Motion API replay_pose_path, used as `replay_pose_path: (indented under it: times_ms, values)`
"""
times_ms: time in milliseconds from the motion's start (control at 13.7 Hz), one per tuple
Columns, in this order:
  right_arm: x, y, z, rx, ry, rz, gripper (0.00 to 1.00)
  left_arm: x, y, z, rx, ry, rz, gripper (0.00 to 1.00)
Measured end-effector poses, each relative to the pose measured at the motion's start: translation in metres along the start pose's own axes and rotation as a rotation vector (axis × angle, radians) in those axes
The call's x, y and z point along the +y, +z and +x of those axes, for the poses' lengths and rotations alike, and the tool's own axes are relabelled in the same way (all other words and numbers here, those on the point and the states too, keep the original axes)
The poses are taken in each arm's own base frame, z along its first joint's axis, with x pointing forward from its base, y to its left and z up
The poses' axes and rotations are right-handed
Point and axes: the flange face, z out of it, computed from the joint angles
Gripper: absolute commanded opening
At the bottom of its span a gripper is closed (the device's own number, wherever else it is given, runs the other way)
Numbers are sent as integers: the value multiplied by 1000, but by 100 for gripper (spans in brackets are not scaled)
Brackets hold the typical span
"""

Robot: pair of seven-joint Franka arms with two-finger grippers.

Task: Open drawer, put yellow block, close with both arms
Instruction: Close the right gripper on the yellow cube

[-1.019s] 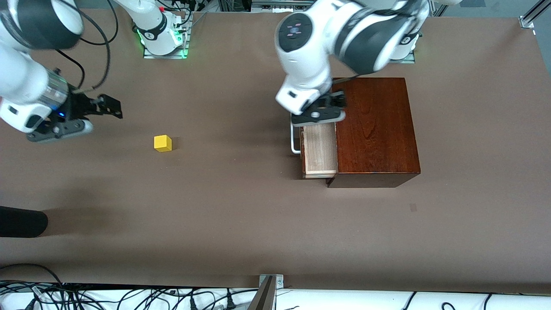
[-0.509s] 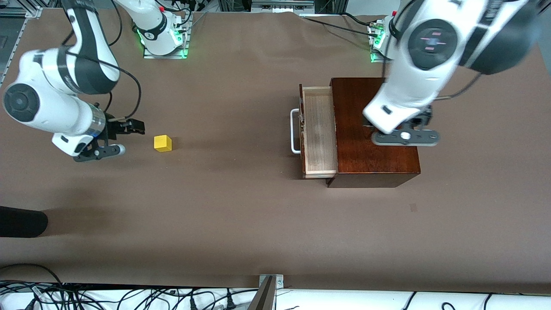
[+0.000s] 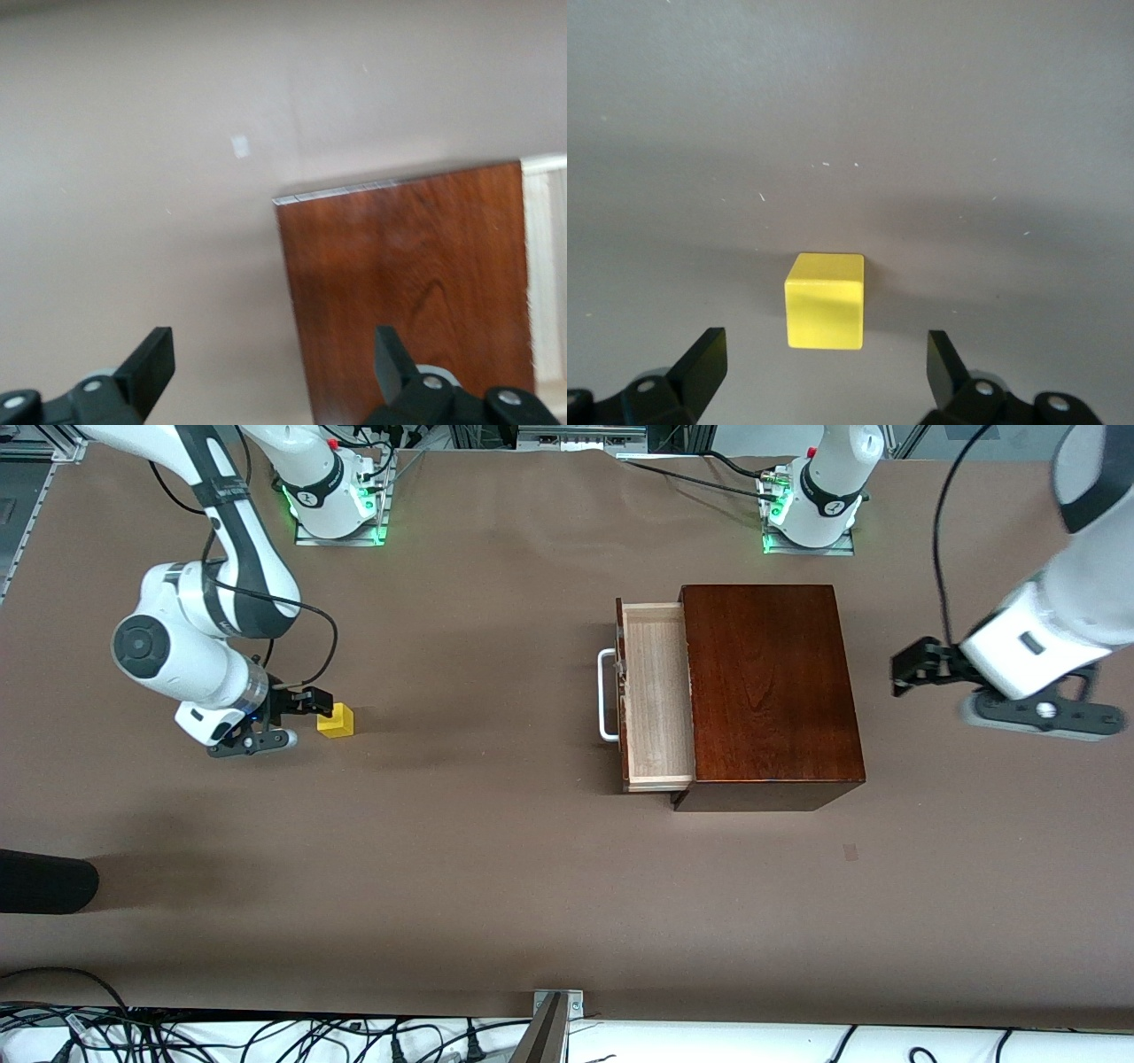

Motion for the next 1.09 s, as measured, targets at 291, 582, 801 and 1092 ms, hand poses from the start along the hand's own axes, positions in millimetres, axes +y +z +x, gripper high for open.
replay_pose_path:
  times_ms: [291,582,801,1092]
  values:
    - [1,34,-10,-13,3,-4,100,-8,-6,-21,110,-11,8,100]
    - [-2,61,-18,-4,-2,-8,98,-32,-3,-51,95,-68,-45,100]
    - [-2,74,-18,6,1,-11,88,-37,3,-56,72,-78,-48,100]
    - [-1,86,-19,3,5,-13,15,-31,7,-60,36,-67,-50,100]
